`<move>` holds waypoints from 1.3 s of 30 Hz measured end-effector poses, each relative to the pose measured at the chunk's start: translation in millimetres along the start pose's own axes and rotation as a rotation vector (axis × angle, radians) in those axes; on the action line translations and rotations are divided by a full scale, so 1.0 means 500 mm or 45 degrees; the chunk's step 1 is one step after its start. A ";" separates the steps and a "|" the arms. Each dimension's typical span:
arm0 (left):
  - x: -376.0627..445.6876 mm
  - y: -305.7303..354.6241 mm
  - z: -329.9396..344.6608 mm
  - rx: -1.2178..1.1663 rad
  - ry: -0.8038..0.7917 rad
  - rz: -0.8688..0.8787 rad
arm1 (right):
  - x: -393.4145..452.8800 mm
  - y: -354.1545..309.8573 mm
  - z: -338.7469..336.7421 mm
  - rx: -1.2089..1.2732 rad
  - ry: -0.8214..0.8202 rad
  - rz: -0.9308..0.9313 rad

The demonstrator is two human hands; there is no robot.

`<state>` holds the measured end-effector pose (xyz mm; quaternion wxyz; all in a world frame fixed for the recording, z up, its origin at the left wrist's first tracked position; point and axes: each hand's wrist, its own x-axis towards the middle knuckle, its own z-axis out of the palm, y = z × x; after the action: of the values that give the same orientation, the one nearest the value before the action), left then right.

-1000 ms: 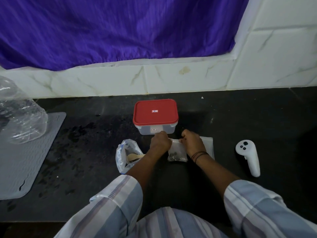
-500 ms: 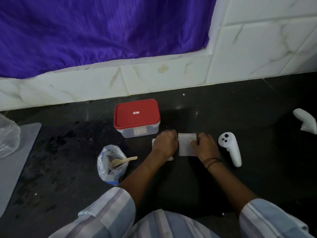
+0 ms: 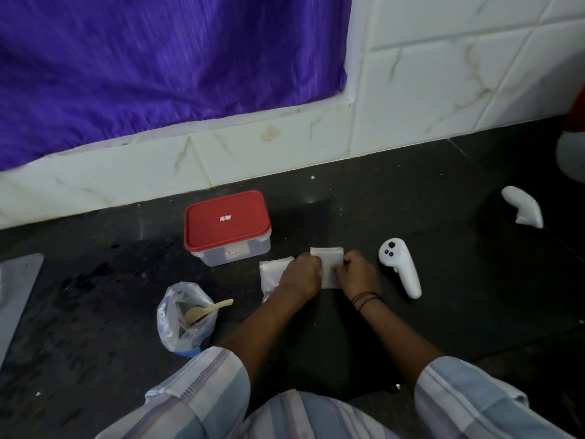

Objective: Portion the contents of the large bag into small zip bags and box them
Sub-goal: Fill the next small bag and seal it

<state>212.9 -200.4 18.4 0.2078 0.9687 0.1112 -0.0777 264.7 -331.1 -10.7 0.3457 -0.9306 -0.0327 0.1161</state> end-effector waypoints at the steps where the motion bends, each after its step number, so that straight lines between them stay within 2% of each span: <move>1: -0.001 0.000 -0.002 0.006 -0.006 -0.001 | 0.002 -0.003 0.002 -0.036 -0.007 0.017; 4: -0.005 0.002 -0.004 0.032 -0.022 -0.001 | 0.011 -0.010 0.011 -0.112 0.020 0.069; 8: -0.005 0.001 0.003 0.090 -0.011 -0.046 | 0.021 -0.010 0.015 -0.049 0.058 0.108; 10: -0.012 0.004 -0.001 0.149 -0.004 -0.021 | 0.031 -0.009 0.008 -0.030 0.041 0.051; 14: -0.022 0.010 -0.005 -0.037 -0.017 -0.039 | 0.058 -0.008 -0.001 -0.111 0.014 -0.073; 20: -0.016 0.002 -0.012 -0.068 -0.015 -0.021 | 0.037 -0.009 -0.008 0.099 0.136 -0.180; 23: -0.014 -0.005 -0.017 -0.218 -0.033 -0.030 | 0.007 -0.019 -0.035 0.310 0.179 -0.290; 25: -0.017 -0.004 -0.023 -0.343 0.097 -0.018 | -0.011 -0.030 -0.061 0.415 0.172 -0.371; 28: -0.037 -0.001 -0.045 -0.622 0.514 -0.005 | -0.030 -0.051 -0.100 0.542 0.067 -0.473; 29: -0.047 -0.003 -0.060 -0.709 0.589 0.007 | -0.035 -0.061 -0.109 0.562 0.004 -0.516; 31: -0.065 -0.012 -0.095 -0.874 0.509 0.037 | -0.045 -0.086 -0.116 0.584 -0.095 -0.567; 34: -0.100 -0.038 -0.143 -1.080 0.231 0.044 | -0.065 -0.132 -0.104 0.688 -0.173 -0.583; 39: -0.167 -0.083 -0.190 -1.309 0.146 -0.039 | -0.098 -0.201 -0.069 0.670 -0.236 -0.659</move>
<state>132.1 -139.1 104.6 0.6495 0.7424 0.1603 0.0372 227.2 -283.4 89.6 0.5862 -0.7565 -0.2669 0.1130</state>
